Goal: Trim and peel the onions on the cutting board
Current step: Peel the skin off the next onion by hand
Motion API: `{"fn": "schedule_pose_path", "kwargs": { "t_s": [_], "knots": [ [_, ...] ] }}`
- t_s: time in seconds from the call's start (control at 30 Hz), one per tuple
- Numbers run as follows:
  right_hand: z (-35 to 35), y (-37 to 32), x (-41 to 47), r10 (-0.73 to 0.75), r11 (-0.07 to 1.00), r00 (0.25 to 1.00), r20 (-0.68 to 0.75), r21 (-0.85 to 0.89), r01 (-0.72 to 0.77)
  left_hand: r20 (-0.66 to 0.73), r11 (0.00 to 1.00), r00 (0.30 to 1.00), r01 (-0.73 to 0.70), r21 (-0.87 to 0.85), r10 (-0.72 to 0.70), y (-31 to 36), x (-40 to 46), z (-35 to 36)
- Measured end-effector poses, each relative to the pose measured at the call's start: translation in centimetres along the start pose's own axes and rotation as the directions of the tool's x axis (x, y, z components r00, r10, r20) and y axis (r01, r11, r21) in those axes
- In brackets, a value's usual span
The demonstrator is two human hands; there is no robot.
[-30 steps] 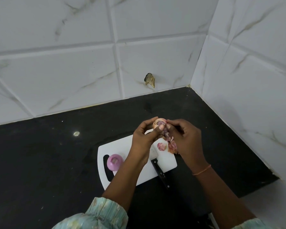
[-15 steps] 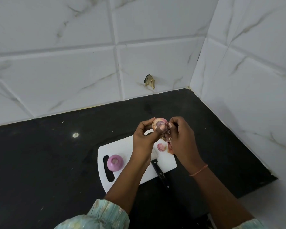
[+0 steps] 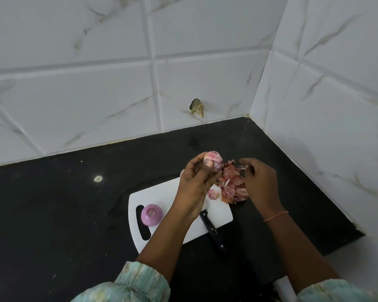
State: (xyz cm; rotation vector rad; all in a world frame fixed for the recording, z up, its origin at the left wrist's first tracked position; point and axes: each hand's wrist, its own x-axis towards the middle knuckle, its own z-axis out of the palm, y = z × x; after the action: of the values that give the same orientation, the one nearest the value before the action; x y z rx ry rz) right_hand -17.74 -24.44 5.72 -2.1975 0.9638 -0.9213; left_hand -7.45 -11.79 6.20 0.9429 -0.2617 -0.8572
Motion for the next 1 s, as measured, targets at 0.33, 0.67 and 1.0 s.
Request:
{"fn": "schedule_pose_path", "kwargs": {
  "t_s": [0.33,0.67,1.0],
  "knots": [
    [0.6,-1.0,0.3,-0.113,0.994,0.974,0.198,0.029,0.110,-0.049,0.986,0.998,-0.032,0.163,0.040,0.0,-0.2,0.1],
    [-0.2,-2.5,-0.8,-0.217,0.887,0.967,0.134,0.440,0.138,-0.025,0.981,0.992,-0.118,0.153,0.124,0.1,-0.1,-0.3],
    [0.4,-2.6,-0.8,-0.098,0.921,0.995,-0.019,0.377,0.098,-0.025,0.983,0.991,-0.125,0.135,0.130,0.0,-0.5,0.4]
  ]
}}
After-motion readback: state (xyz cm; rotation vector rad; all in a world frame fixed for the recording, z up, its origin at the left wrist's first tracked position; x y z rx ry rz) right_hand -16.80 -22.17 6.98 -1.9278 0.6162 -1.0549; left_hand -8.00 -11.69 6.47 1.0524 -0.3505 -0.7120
